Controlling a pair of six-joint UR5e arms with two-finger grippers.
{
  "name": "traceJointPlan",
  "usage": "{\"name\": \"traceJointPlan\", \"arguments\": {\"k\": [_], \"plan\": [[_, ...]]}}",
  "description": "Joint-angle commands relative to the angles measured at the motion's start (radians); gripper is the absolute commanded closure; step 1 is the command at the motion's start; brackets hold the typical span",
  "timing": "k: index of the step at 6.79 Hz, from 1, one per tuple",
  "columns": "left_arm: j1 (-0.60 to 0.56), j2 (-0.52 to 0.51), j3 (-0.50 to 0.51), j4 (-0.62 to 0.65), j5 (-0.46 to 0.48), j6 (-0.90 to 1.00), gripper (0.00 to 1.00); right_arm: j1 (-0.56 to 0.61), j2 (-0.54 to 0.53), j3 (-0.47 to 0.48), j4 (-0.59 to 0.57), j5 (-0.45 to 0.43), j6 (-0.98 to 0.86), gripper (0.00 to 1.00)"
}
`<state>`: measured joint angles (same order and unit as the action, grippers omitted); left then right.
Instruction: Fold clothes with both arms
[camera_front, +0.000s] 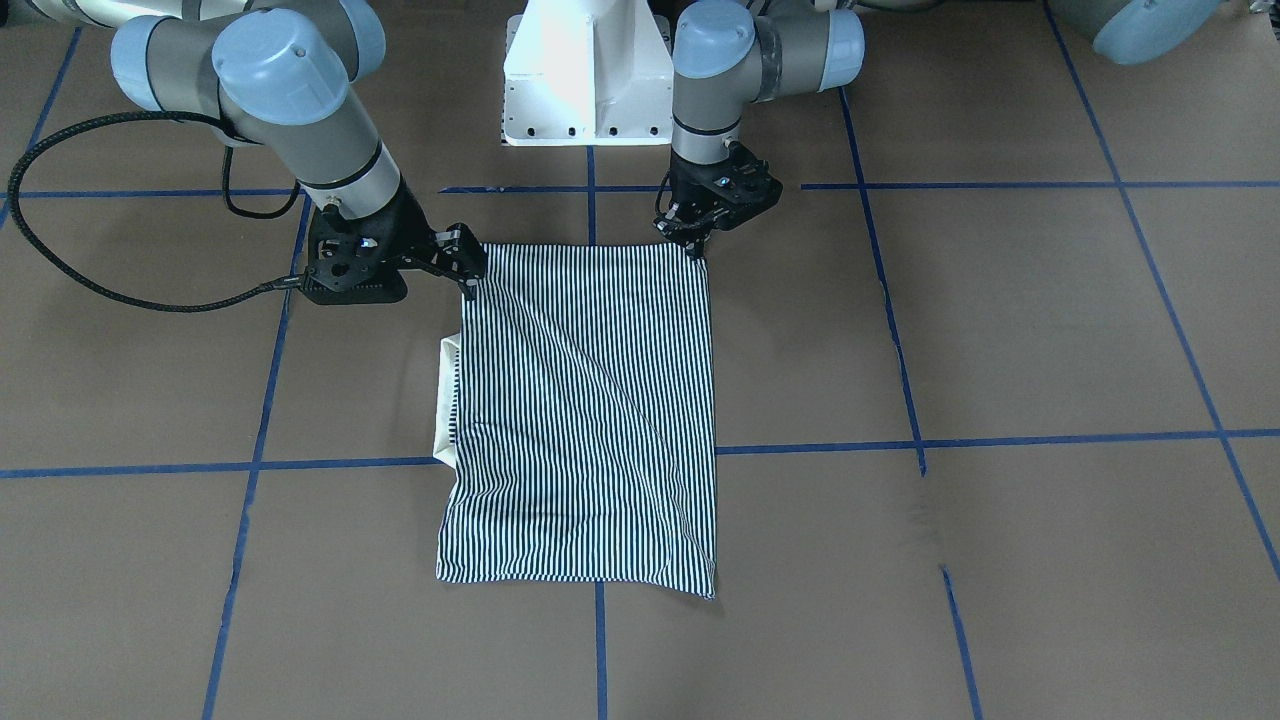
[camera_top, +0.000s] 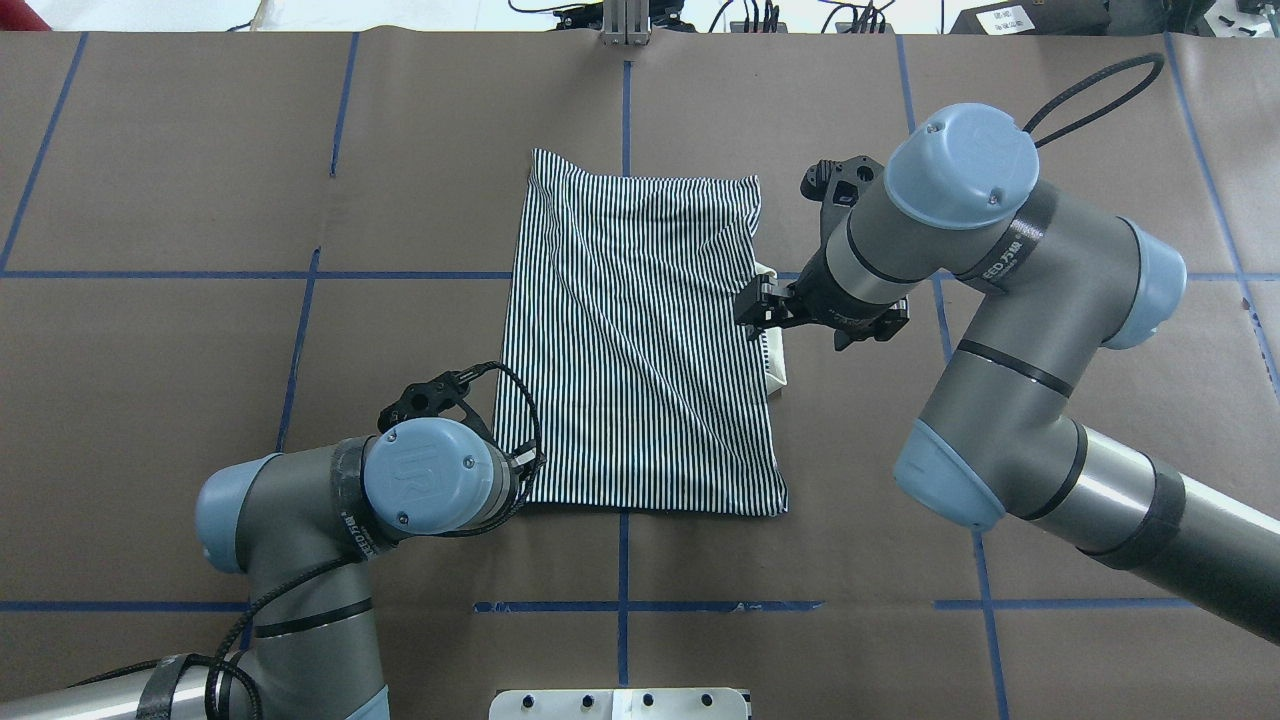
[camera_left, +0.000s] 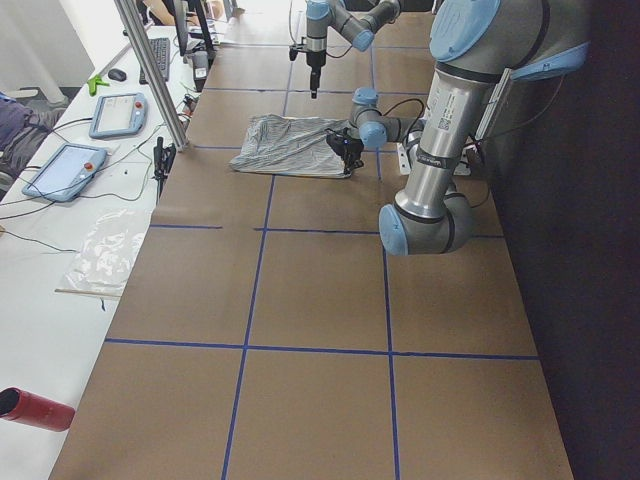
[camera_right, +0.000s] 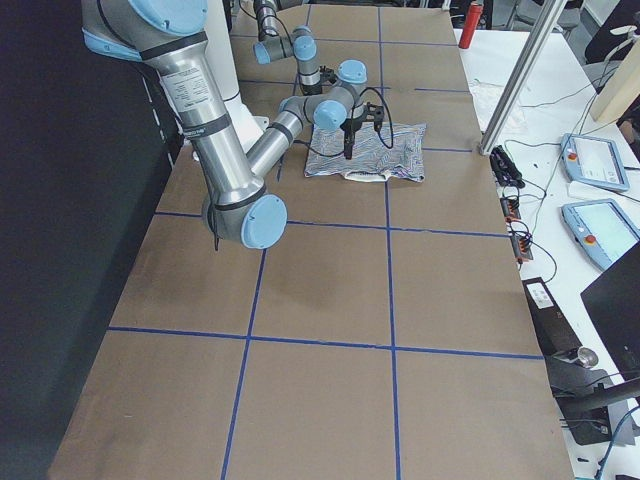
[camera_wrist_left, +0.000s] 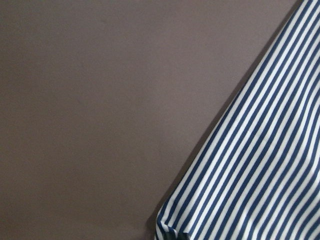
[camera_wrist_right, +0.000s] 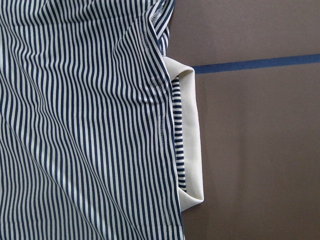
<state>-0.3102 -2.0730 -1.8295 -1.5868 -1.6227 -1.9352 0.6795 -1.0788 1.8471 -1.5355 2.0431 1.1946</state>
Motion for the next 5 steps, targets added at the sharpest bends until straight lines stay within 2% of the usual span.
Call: {"name": "traceJointPlan", "arguments": {"k": [1, 4, 5], "plan": [[0.003, 0.004, -0.074, 0.086, 0.000, 0.002, 1.00, 0.000, -0.001, 0.001, 0.000, 0.000, 0.000, 0.00], [0.040, 0.004, -0.060, 0.087, 0.004, 0.001, 0.98, 0.000, -0.003, 0.003, 0.000, -0.001, 0.003, 0.00], [0.040, 0.004, -0.056, 0.087, 0.006, 0.001, 0.82, 0.000, -0.003, 0.003, 0.000, -0.003, 0.005, 0.00]]}}
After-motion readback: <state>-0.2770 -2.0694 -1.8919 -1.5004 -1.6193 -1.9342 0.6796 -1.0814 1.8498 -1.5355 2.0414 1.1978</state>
